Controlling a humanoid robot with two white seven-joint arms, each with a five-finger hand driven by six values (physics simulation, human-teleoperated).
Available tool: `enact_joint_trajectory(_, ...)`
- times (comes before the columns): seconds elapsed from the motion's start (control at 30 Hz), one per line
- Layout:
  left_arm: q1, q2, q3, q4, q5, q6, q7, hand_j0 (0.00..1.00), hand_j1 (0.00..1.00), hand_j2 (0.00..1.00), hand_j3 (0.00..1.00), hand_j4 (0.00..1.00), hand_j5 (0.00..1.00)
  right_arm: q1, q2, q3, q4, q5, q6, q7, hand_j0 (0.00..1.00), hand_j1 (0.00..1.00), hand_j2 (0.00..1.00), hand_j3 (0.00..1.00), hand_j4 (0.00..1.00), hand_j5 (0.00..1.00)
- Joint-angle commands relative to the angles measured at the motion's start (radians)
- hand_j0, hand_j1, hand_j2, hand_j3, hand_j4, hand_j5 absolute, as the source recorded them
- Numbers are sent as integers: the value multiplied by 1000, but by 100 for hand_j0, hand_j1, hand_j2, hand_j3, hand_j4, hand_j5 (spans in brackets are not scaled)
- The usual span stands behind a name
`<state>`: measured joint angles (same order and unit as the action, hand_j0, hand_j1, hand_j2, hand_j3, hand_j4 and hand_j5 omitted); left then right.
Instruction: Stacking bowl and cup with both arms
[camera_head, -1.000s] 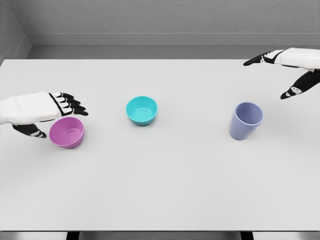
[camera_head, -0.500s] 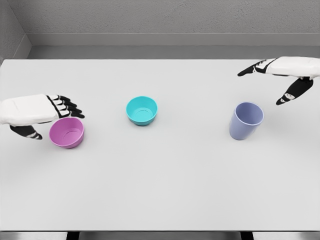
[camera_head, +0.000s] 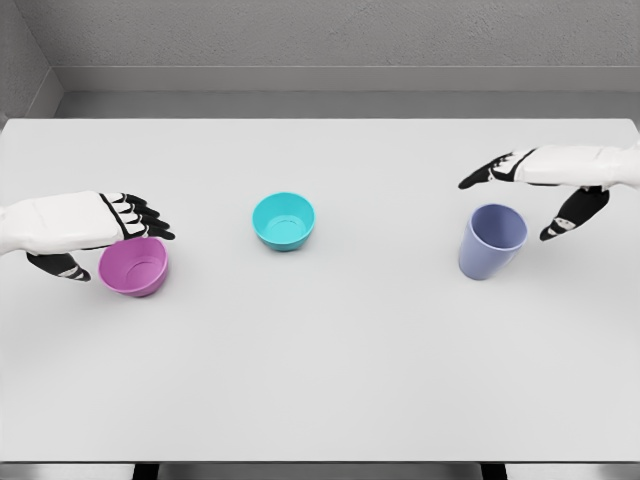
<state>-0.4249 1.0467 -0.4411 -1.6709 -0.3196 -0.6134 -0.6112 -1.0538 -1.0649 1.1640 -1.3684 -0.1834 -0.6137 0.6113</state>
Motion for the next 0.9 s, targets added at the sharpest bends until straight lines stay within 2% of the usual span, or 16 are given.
enact_joint_trajectory(0.0, -2, 0, -1, 14, -7, 3, 0, 100, 100, 100, 100, 100, 100, 5, -3, -1, -8, -7, 3, 0, 100, 100, 100, 100, 100, 100)
enact_joint_trajectory(0.07, -15, -2, 1, 17, -44, 3, 0, 100, 100, 100, 100, 100, 100, 11, 0, -1, -6, -7, 3, 0, 100, 100, 100, 100, 100, 100)
enact_joint_trajectory(0.4, -9, -54, -2, 33, -42, 3, 0, 100, 100, 100, 100, 100, 100, 28, 5, -1, 5, -7, 3, 0, 100, 100, 100, 100, 100, 100)
enact_joint_trajectory(0.53, 0, -43, -2, 34, -38, 3, 0, 100, 100, 100, 100, 100, 100, 29, 16, 0, 5, -7, 3, 0, 100, 100, 100, 100, 100, 100)
enact_joint_trajectory(0.63, 0, -48, -10, 68, -35, 3, 0, 100, 100, 100, 100, 100, 100, 35, 22, 0, 6, -8, 3, 0, 100, 100, 100, 100, 100, 100)
enact_joint_trajectory(0.87, -3, -62, -16, 66, -41, 3, 0, 100, 100, 100, 100, 100, 100, 46, 34, 0, 8, -5, 3, 0, 100, 100, 100, 100, 100, 100)
